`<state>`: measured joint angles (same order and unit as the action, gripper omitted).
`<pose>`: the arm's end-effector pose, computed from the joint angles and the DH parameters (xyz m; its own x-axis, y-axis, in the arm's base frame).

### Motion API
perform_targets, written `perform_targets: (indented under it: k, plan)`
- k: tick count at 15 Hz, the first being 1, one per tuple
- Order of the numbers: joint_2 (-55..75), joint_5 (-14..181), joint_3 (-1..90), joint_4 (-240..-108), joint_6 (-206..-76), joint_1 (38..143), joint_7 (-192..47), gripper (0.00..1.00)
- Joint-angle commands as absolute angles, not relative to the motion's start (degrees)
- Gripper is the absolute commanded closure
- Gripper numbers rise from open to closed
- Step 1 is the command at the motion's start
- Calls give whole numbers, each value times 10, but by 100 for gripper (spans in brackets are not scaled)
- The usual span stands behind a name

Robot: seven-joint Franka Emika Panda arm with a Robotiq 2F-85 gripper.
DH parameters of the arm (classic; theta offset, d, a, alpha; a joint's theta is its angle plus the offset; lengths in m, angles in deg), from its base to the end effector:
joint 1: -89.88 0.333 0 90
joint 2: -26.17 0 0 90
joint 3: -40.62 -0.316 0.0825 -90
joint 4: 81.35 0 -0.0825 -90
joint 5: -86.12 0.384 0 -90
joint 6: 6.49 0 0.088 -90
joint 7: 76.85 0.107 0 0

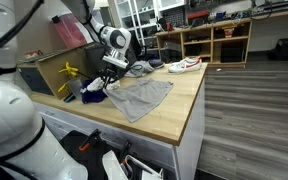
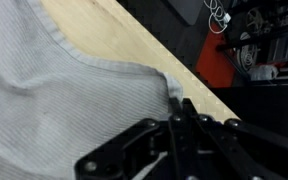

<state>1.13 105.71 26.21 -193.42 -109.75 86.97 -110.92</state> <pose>0.5331 0.1352 0.2348 0.7208 0.6339 -0.2804 0.3939 -0.7074 -0.5869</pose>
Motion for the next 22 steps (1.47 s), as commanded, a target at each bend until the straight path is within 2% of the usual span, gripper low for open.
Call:
perform_targets:
  k: [1,5,9,11,12,14,22]
  plan:
    - [49,1065,270,-1966,-1059,876,-1152,62]
    - [55,1061,279,-1965,-1020,877,-1186,31]
    - [67,1051,301,-1977,-1054,880,-1174,2]
    - [70,1045,307,-1998,-1093,892,-1152,0]
    - [69,1041,312,-2006,-1110,893,-1145,29]
    - [74,1027,320,-2036,-1157,897,-1125,26]
    - [79,929,348,-2144,-1350,909,-990,86]
